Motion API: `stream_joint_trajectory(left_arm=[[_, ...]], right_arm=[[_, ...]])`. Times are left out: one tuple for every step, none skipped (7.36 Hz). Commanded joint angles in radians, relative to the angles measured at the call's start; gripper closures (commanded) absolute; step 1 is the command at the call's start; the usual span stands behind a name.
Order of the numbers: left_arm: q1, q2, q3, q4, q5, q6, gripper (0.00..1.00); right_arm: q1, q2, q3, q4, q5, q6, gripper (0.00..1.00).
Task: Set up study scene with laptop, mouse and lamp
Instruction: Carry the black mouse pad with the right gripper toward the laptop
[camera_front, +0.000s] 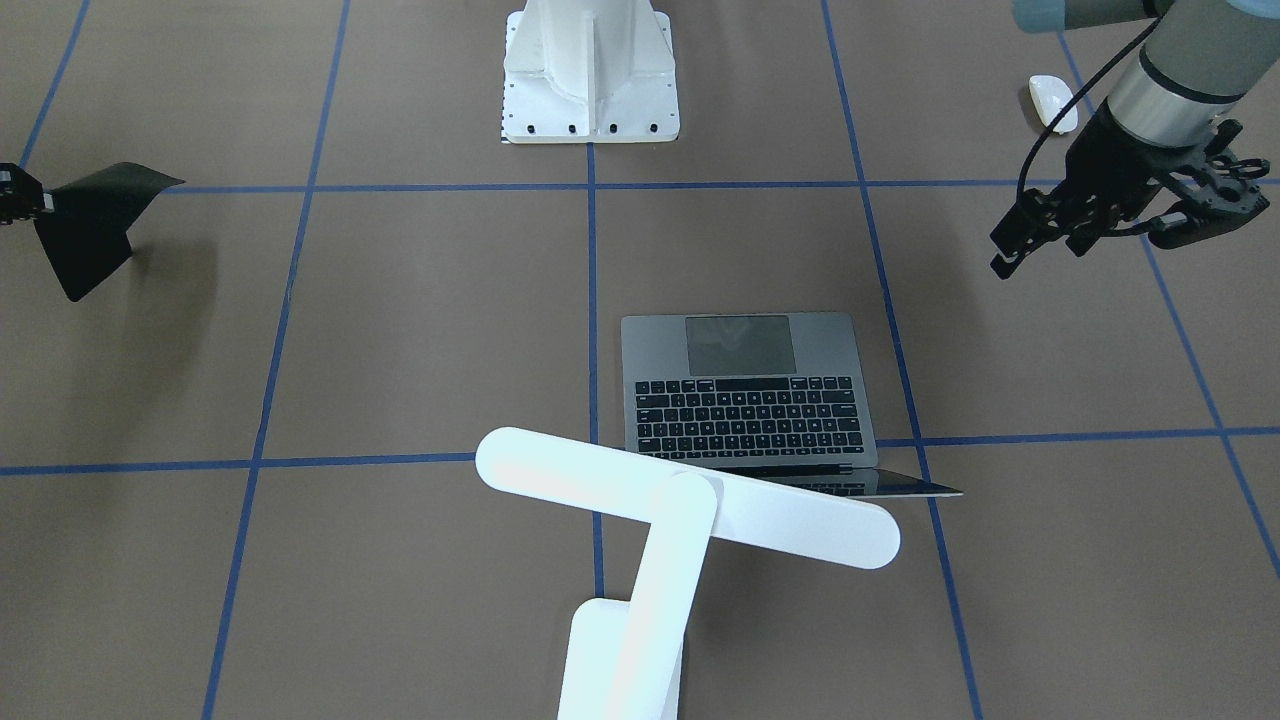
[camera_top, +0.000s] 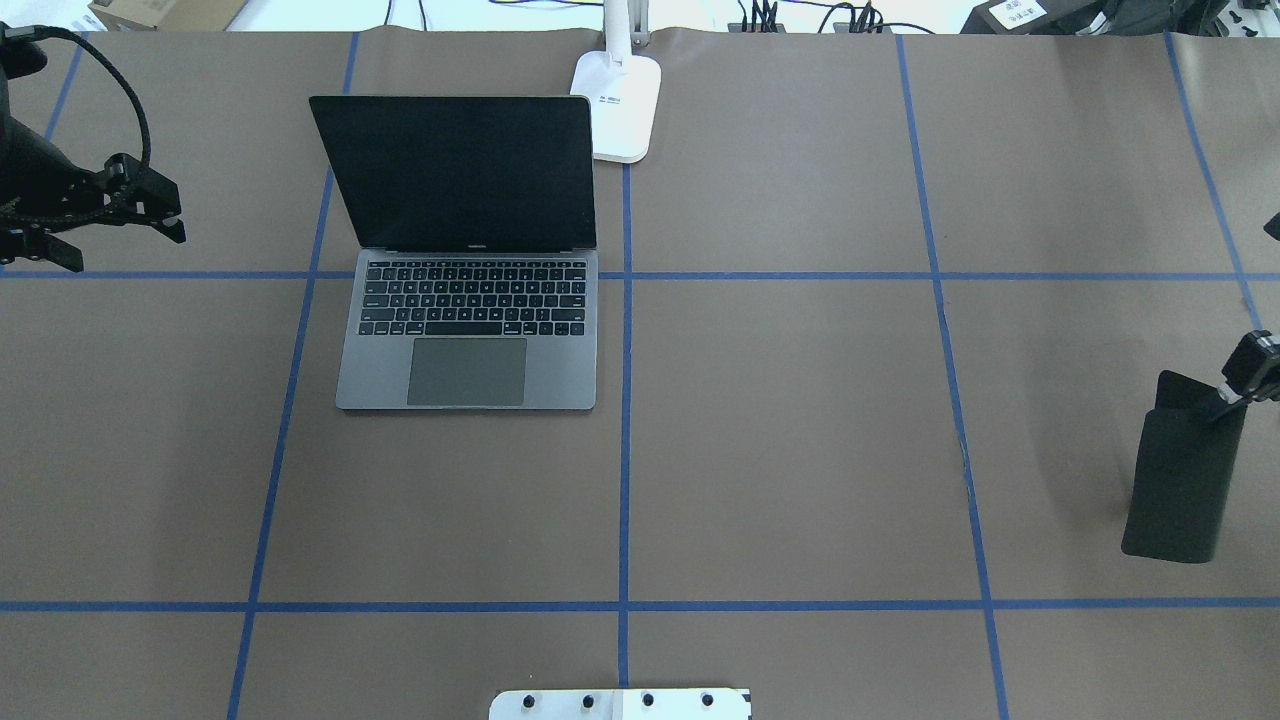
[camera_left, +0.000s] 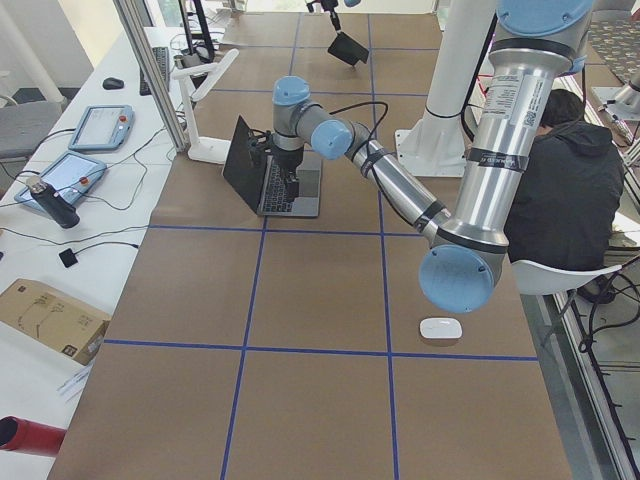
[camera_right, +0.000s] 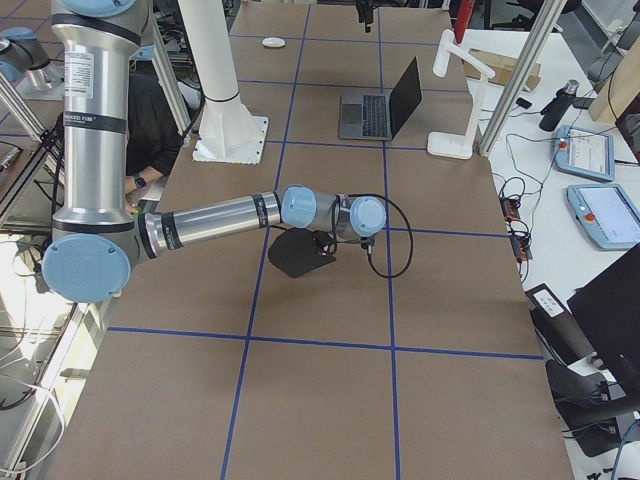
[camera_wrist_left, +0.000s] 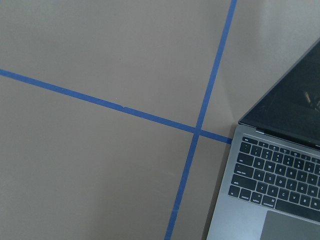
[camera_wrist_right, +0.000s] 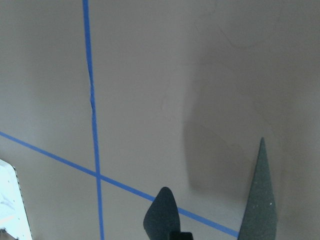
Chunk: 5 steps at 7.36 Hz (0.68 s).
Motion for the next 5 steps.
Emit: stream_joint_trajectory(left_arm=[[0.000,-0.001,0.024,-0.007,-0.001,0.003,0.00],[0.002,-0.003,0.033,-0.008,-0.001,0.004,0.00],[0.000,-0.003,0.041,-0.010,-0.001,0.006,0.00],[0.000,-0.003,0.049,-0.010,-0.001,0.009,0.00],[0.000,-0.003,0.061,-0.011,-0.001,0.013,0.00]], right_arm=[[-0.047,0.119,0.007,0.001,0.000,0.173,1.00],[-0.052,0.131,0.059,0.000,0.000,0.240,1.00],[-0.079,0.132,0.121,0.000,-0.003,0.346,1.00],[-0.125,0.139,0.154,0.000,-0.010,0.409,1.00],[-0.175,0.206,0.157,0.000,-0.027,0.553,1.00]])
